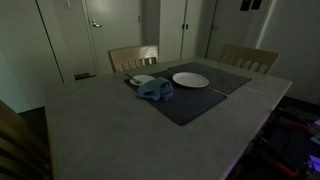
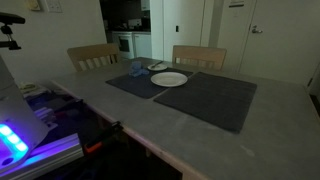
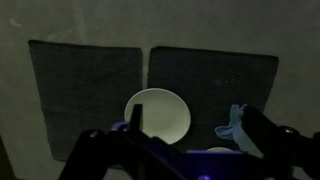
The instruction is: Wipe the white plate with the light blue towel
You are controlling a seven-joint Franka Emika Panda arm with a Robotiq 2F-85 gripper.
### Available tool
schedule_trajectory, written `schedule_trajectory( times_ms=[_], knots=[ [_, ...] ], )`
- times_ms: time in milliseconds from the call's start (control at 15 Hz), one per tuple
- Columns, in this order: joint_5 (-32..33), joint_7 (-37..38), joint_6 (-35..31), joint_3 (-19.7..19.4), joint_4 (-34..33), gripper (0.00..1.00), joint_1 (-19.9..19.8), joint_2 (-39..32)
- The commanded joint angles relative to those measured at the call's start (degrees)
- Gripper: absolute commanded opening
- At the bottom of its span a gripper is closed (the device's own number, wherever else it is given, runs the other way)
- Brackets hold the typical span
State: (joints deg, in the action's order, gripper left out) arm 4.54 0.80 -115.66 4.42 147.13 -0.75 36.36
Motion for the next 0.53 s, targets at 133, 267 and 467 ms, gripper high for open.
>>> schedule_trajectory(
  times_ms=[133, 267, 467],
  knots=[
    [-2.1, -2.8, -0.1, -1.6, -2.9, 1.00, 3.2, -7.1],
    [-3.5, -4.0, -0.2, -1.5, -4.1, 1.00, 4.8, -10.3],
    [-5.5, -5.5, -1.3, -1.1, -6.4, 1.00, 6.8, -15.6]
  ],
)
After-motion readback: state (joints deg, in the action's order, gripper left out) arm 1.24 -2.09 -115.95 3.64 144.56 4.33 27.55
